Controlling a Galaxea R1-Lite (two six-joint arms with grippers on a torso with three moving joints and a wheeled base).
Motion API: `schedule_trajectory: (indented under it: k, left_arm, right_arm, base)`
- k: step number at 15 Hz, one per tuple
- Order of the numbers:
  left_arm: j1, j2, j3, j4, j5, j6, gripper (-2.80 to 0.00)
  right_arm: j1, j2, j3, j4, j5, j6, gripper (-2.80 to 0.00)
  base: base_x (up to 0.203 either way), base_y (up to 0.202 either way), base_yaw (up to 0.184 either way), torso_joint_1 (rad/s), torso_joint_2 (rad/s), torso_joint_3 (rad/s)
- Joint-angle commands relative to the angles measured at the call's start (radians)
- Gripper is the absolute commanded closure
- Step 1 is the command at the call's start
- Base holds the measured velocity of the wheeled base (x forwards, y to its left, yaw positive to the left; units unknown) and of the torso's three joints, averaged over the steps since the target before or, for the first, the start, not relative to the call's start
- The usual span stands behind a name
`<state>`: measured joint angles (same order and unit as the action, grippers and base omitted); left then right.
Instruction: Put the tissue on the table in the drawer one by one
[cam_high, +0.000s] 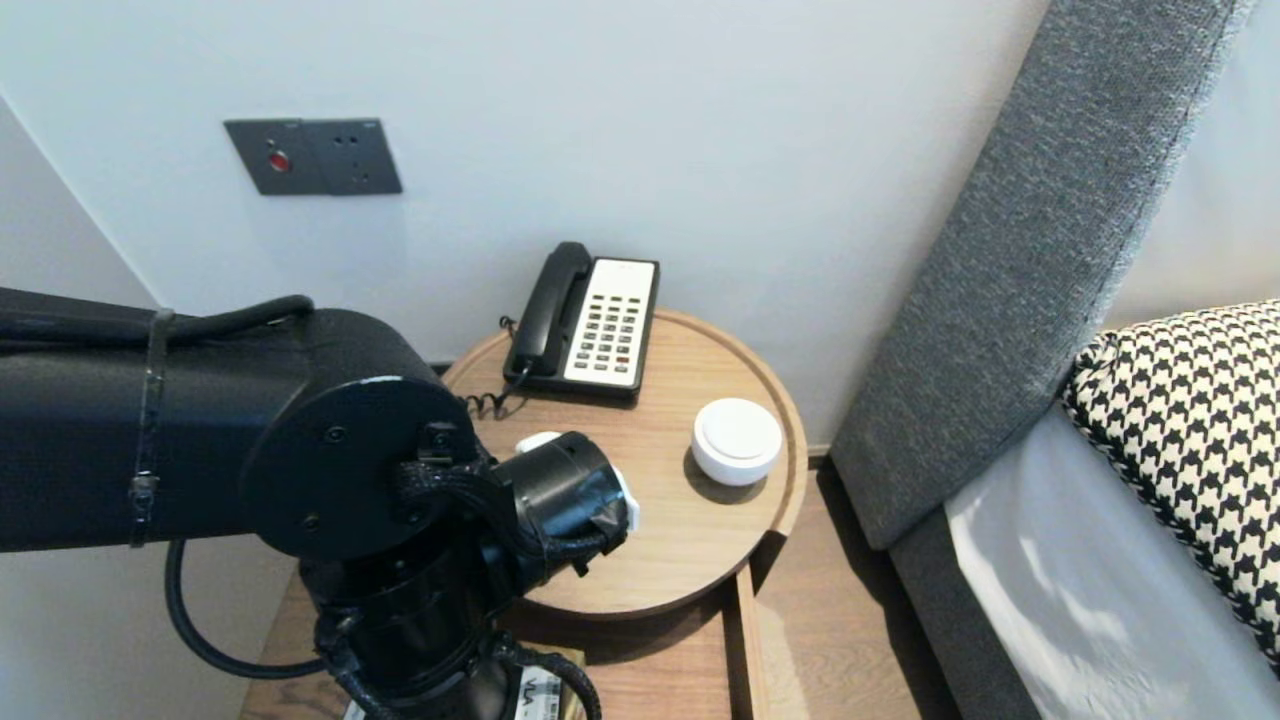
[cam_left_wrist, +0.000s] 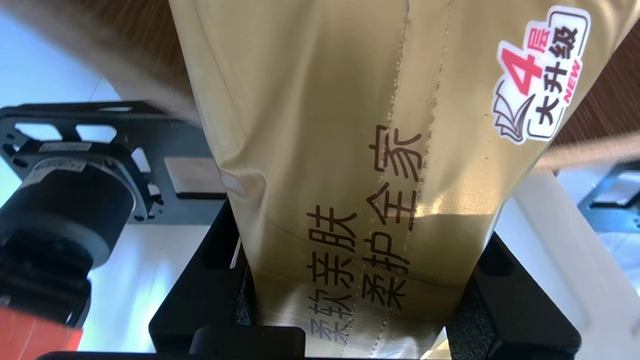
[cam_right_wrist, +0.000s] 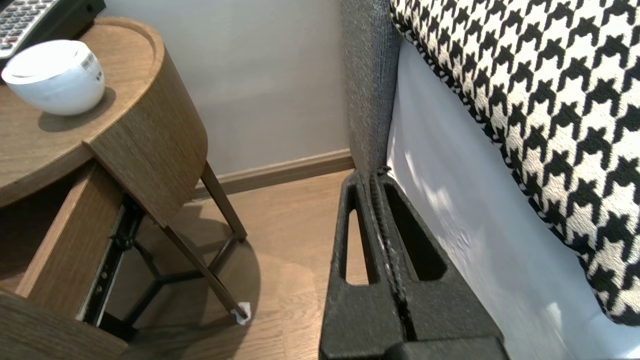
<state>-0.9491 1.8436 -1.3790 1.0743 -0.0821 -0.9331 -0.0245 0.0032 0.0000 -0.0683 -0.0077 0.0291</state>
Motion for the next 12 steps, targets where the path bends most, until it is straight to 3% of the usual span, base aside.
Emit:
schedule_trajectory:
  k: [1,6,12]
  left_arm:
    - [0.000,0.039,0.009,-0.013,0.003,-0.001,0.00]
    - [0.000,0.080,0.013,-0.107,0.089,0.000,0.00]
    - [0.001,0.102,0.027,-0.213,0.099,0.003,0.00]
  right_arm:
    - [0.000,0.001,0.026,-0.001,0.000,0.000,0.00]
    - [0.000,0.001,0.026,-0.001,0.000,0.000,0.00]
    - [0.000,0.001,0.026,-0.001,0.000,0.000,0.00]
  base:
    - [0.000,0.000,0.000,0.000,0.00,0.000]
    - [0.000,0.000,0.000,0.000,0.00,0.000]
    - [0.000,0.000,0.000,0.000,0.00,0.000]
